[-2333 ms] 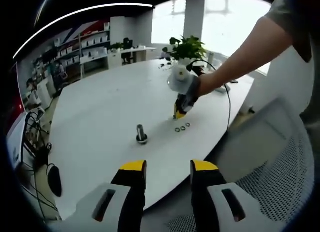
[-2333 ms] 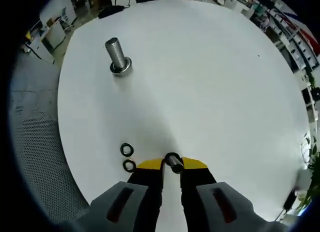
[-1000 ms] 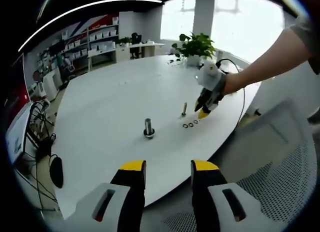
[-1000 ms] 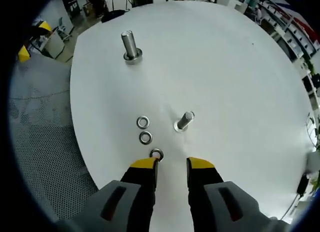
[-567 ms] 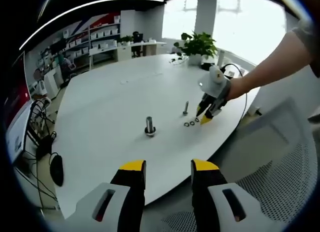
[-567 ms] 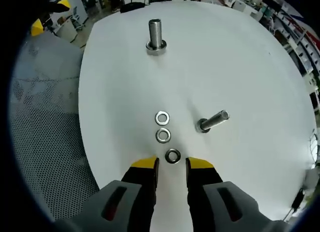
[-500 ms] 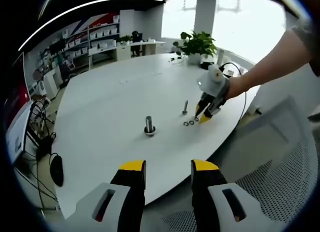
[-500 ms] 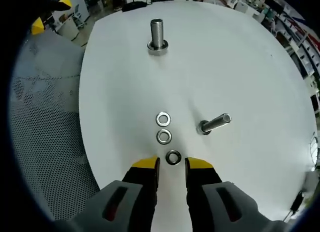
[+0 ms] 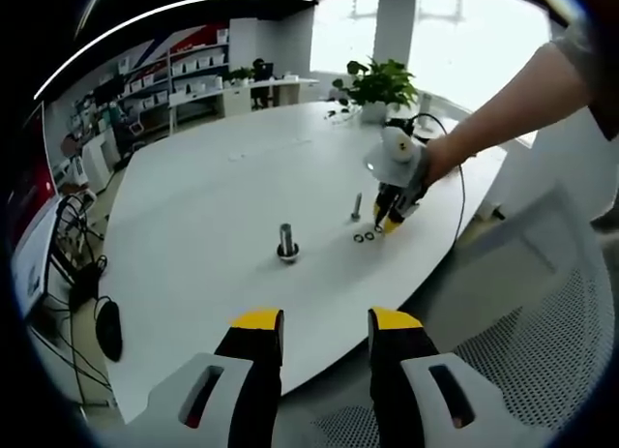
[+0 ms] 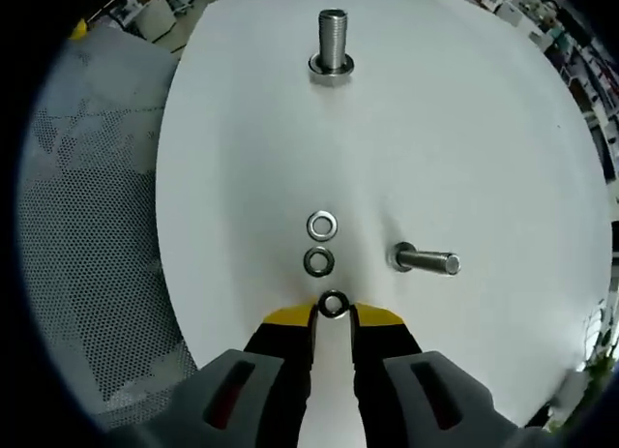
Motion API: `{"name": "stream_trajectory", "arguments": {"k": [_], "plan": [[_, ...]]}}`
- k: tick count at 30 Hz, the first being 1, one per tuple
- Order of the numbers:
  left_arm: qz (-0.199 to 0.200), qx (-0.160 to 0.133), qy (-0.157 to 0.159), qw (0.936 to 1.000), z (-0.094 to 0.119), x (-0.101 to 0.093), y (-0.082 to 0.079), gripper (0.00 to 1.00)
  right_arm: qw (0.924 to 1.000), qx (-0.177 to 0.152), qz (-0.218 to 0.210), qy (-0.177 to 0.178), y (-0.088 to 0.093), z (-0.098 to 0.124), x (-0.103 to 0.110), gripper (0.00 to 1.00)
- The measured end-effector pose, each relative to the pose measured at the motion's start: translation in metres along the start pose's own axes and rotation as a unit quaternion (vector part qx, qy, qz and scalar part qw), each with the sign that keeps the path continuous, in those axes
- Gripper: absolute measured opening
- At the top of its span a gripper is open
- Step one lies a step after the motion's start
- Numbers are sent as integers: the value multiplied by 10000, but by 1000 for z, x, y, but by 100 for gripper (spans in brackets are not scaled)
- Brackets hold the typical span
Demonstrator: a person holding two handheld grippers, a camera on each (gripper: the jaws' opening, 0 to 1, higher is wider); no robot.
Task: Place the washer onto the threaded stud by aligning its center hole with the stud, sliding it down to the base, and recovering from edge contact or off-axis alignment until the washer reaches the visible bottom stop.
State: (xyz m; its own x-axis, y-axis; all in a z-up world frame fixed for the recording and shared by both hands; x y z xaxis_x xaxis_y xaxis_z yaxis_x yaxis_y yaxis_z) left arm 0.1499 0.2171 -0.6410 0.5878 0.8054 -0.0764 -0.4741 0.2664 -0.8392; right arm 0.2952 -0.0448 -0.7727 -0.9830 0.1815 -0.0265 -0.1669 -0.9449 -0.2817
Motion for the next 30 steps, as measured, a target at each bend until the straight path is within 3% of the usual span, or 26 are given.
{"name": "stream_trajectory", "arguments": {"k": [4, 12, 18, 21, 27, 30], "plan": [[8, 0, 13, 10000, 0, -1, 0, 33, 9997, 66, -224, 0, -1, 0, -2, 17], [9, 6, 32, 10000, 0, -1, 0, 33, 9993, -256, -269, -36, 2, 1, 0, 19], [21, -28, 28, 10000, 1, -2, -1, 33, 9996, 123, -254, -28, -5, -2, -1, 18], [19, -68, 21, 10000, 1, -2, -2, 33, 9983, 170, -557, 7, -5, -2, -3, 16], [-1, -28, -11, 10000, 1, -2, 0, 33, 9993, 128, -349, 4, -6, -1, -4, 15], [19, -19, -43, 10000, 1, -1, 0, 33, 9983, 238, -528, 73, -8, -1, -1, 15]]}}
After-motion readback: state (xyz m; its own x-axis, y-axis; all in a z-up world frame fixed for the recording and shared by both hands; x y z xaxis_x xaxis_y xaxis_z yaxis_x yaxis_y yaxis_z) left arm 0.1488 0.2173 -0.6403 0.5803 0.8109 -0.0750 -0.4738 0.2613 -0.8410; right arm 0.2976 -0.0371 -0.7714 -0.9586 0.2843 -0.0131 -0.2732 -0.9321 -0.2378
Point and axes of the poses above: the point that each gripper's makers call its tool centre point, and the gripper's own axes: z roughly backward along the fingers, x roughly to its left, y roughly out of its underside, the point moved 7 cm from there along z, roughly backward along the fingers, and after that the axes turned 10 degrees about -x, right-handed, at the moved point
